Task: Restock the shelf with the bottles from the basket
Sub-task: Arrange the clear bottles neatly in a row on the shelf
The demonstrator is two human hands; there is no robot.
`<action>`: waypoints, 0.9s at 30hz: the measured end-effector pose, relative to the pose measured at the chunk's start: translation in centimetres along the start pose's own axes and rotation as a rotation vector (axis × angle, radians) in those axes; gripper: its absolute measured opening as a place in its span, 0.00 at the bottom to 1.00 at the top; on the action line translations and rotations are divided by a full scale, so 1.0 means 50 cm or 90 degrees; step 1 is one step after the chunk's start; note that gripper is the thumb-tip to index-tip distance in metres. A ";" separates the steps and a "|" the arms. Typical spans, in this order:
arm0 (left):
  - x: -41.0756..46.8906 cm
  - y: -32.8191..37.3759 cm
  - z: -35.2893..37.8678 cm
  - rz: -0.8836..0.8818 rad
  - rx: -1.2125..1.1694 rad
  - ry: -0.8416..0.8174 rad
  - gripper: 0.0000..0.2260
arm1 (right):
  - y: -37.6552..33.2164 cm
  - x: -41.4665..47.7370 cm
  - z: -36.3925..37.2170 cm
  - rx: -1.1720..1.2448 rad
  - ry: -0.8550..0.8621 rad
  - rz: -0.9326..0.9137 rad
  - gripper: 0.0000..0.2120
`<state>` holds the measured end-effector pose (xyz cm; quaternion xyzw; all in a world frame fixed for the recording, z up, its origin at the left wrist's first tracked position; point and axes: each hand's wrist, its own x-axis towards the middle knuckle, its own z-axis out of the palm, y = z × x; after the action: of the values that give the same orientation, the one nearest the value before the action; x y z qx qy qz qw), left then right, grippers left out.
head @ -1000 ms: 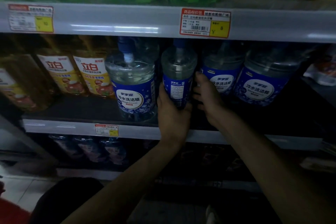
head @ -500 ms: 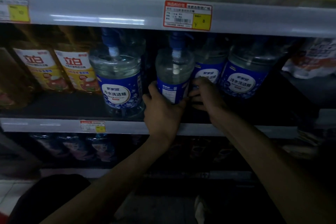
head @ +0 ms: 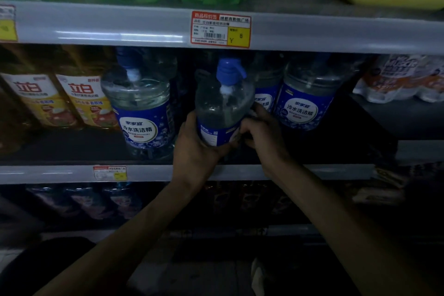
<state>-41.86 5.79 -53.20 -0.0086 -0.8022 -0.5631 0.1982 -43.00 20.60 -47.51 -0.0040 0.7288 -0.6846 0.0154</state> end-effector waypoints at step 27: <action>0.061 0.025 0.104 -0.002 -0.121 -0.201 0.37 | 0.093 -0.045 -0.151 -0.113 0.189 -0.159 0.33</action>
<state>-45.98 10.31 -52.55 -0.1141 -0.7666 -0.6283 0.0668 -40.90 28.50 -51.62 0.0054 0.7743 -0.6073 -0.1780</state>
